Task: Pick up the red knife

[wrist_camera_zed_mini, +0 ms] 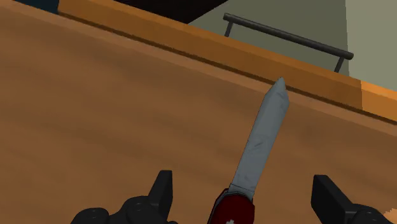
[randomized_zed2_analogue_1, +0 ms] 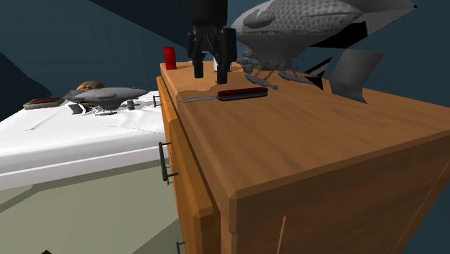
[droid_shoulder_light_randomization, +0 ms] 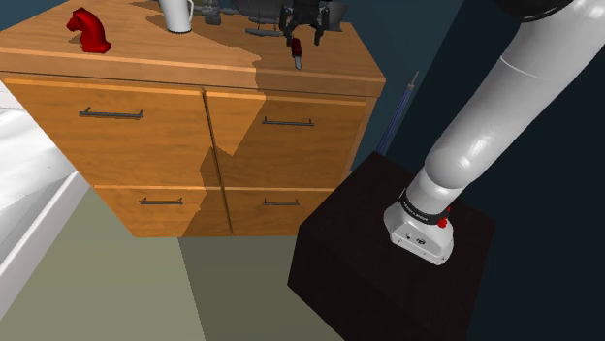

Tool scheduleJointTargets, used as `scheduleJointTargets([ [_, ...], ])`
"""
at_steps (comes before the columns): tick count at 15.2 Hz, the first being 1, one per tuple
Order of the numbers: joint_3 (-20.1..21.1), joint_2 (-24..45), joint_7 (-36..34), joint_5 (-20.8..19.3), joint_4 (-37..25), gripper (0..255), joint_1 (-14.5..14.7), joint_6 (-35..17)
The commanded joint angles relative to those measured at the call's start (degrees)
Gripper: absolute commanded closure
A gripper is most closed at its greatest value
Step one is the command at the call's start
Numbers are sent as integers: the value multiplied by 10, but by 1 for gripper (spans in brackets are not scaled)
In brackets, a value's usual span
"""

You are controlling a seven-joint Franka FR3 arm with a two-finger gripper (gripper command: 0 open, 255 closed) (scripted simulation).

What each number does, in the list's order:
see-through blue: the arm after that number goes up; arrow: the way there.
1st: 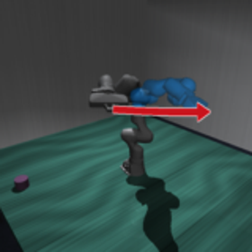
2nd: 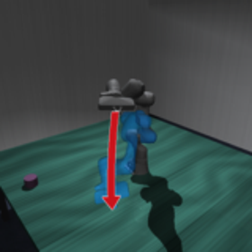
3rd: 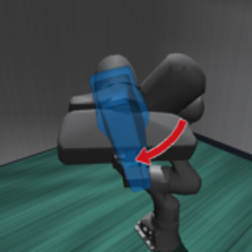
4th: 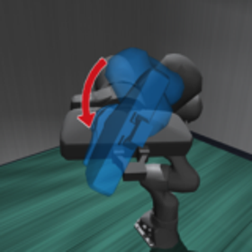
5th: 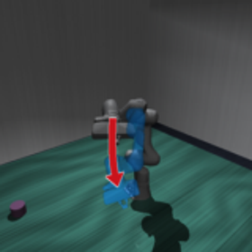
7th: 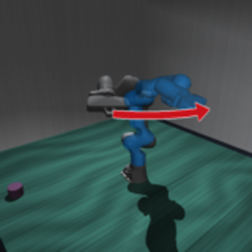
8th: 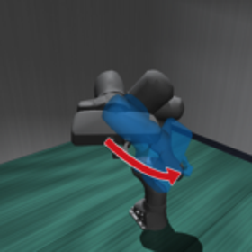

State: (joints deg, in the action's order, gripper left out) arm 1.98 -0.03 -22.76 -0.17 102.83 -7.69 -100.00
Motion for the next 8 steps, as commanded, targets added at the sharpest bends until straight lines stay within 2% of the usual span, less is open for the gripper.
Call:
scheduleJointTargets([
  [1,-7,42,-17,4,-50,0,-7,3],
  [3,-10,64,-26,6,-76,0,-10,4],
  [8,-11,65,-26,6,-39,0,-10,-34],
])
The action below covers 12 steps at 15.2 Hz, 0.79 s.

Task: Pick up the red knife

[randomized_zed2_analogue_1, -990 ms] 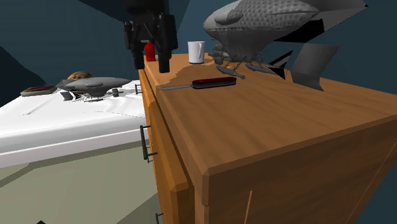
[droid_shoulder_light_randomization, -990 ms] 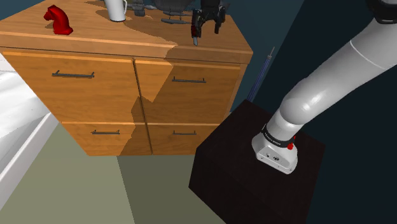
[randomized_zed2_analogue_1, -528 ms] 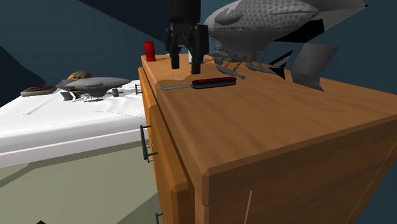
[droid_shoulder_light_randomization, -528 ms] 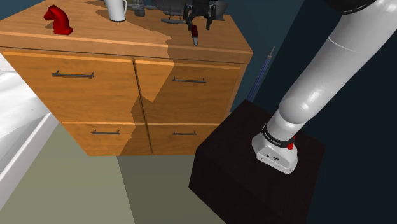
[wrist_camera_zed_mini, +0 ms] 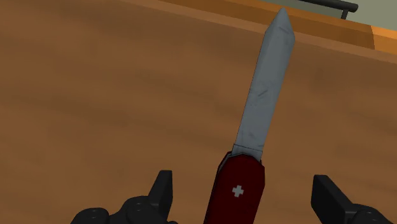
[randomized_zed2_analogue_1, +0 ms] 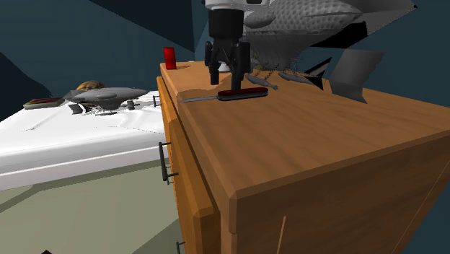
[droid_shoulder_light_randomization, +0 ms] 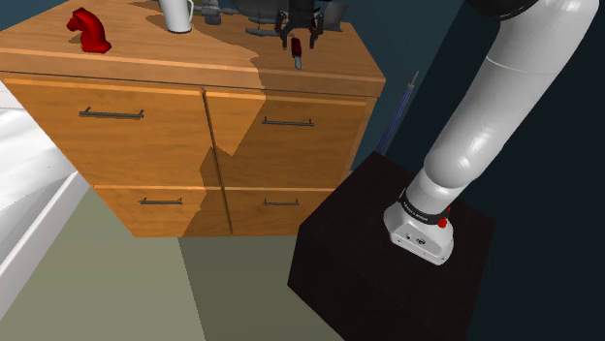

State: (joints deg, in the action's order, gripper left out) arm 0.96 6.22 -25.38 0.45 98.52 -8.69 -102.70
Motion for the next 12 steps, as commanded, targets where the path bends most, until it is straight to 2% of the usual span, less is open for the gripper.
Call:
scheduleJointTargets([
  [1,0,4,0,0,11,0,0,-15],
  [4,0,5,0,0,21,0,0,-26],
  [5,0,4,0,0,23,255,0,-27],
  [12,0,2,0,0,24,255,0,-27],
])
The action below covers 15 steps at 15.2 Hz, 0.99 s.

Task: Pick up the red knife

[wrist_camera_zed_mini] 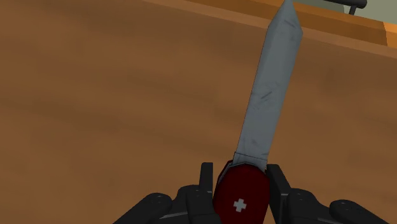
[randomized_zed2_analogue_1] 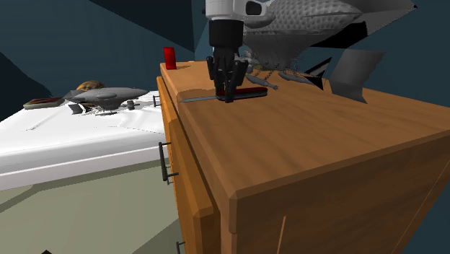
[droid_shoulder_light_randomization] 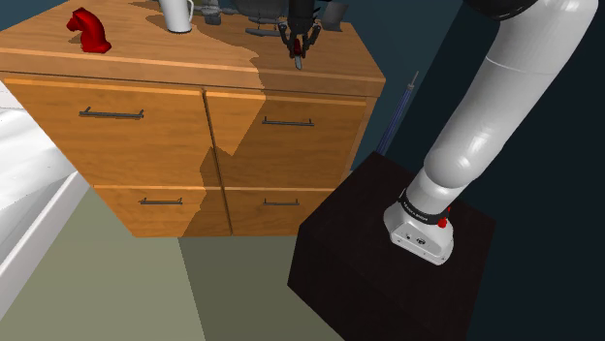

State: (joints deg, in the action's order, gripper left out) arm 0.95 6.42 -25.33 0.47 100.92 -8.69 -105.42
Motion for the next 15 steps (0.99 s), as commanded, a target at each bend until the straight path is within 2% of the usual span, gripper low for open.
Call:
scheduleJointTargets([
  [1,0,0,0,0,1,255,0,0],
  [15,0,2,-1,0,-102,255,0,101],
])
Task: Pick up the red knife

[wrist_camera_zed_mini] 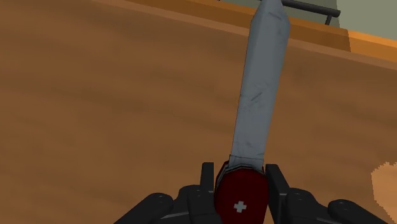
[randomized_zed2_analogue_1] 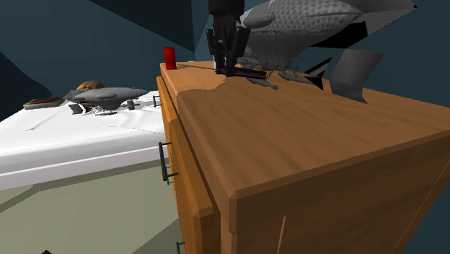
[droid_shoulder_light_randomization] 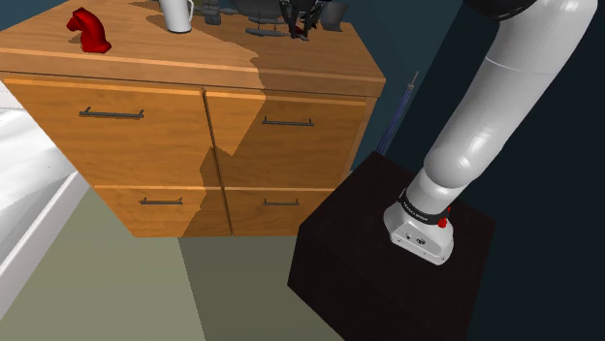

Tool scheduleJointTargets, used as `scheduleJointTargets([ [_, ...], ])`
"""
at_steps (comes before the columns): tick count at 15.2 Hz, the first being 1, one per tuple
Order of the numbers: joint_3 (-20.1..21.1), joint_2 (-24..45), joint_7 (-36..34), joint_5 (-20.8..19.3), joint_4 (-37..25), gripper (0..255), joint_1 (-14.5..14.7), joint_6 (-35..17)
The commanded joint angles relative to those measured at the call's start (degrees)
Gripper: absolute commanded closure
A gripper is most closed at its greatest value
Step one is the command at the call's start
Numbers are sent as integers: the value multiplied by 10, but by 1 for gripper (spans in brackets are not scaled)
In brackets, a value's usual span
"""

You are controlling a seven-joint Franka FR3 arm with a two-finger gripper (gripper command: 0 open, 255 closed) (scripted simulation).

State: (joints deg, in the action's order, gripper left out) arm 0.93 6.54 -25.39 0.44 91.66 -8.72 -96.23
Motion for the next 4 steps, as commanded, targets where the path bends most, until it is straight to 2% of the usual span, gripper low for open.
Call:
scheduleJointTargets([
  [1,0,2,0,0,-19,255,0,17],
  [4,0,3,0,0,-29,255,0,26],
])
